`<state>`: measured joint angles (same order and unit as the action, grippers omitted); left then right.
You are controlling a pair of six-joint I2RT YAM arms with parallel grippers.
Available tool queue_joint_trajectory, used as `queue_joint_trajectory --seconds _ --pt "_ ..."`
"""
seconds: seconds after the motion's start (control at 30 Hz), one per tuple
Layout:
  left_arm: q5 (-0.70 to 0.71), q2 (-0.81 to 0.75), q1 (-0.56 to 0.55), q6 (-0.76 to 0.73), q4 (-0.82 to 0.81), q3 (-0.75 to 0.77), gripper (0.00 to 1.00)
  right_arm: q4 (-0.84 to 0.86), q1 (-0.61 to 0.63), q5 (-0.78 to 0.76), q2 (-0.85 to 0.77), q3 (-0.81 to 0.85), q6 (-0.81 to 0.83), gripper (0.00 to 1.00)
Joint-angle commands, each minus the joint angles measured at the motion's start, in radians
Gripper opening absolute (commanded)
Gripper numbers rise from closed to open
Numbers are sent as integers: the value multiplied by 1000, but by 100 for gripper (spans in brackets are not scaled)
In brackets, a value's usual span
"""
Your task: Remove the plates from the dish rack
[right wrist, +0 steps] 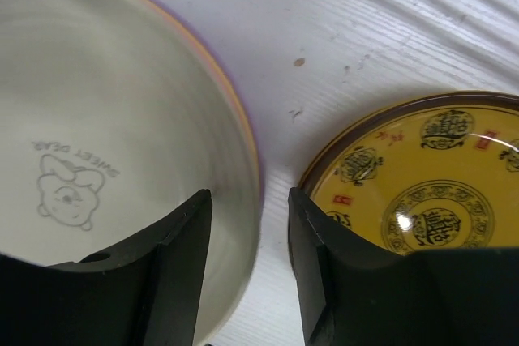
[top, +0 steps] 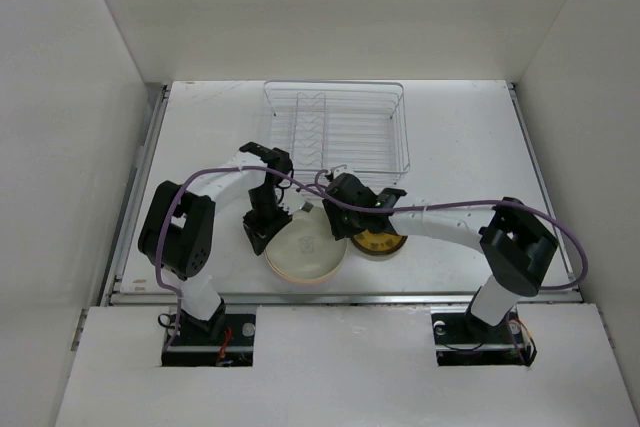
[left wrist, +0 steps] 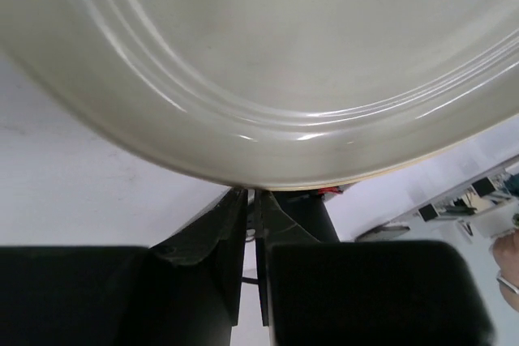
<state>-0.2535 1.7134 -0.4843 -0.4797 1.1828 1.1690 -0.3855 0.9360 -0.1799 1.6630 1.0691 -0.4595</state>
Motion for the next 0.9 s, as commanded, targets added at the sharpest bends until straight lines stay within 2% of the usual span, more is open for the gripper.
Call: queue_joint_trajectory --seconds 0.0,0.1,0.27,0.33,0.37,0.4,0.47,0.5,0.53,0.57,0.63,0.67,0.7,0.73,0.77,0.8,0.83,0.87 --pt "5 -11 -4 -16 -44 43 6 40 29 -24 0 38 24 49" --pt "28 18 -4 -16 -57 52 6 40 29 -58 -15 29 15 50" --pt "16 9 6 -16 -46 52 6 40 29 -118 -147 -15 2 50" --pt "25 -20 32 -16 -46 52 5 40 29 -136 -215 -46 -7 54" --pt "25 -34 45 -28 -46 52 5 40 29 -136 -241 -46 -7 57" --pt "34 -52 65 -42 -35 61 5 30 29 -148 -268 -60 -19 66" --pt "46 -121 137 -42 -35 86 5 2 29 -190 -375 -78 -28 78" --pt "57 -144 163 -42 -35 102 12 -16 29 -223 -417 -89 -50 88" --pt "43 -167 188 -42 -35 124 16 -41 29 -266 -460 -89 -62 97" --pt "24 -219 238 -33 -23 173 18 -108 29 -371 -504 -78 -77 100" --pt "-82 -282 303 -22 -23 227 18 -198 29 -507 -627 -55 -129 100" --pt "-128 -349 338 -5 -23 257 18 -299 29 -670 -664 -44 -154 100" --pt "-165 -383 422 16 -32 314 18 -352 29 -755 -731 -32 -181 100" --pt "-182 -418 462 59 -102 336 18 -402 17 -836 -762 -32 -223 100" --pt "-129 -455 499 117 -161 348 19 -453 17 -913 -790 -32 -250 100" --pt "-48 -534 532 188 -231 348 25 -613 -12 -1067 -818 -5 -365 100" --pt "67 -573 565 322 -376 327 31 -694 -22 -1119 -874 11 -480 100" --pt "338 -610 566 366 -438 308 39 -740 -22 -1144 -909 28 -590 100"
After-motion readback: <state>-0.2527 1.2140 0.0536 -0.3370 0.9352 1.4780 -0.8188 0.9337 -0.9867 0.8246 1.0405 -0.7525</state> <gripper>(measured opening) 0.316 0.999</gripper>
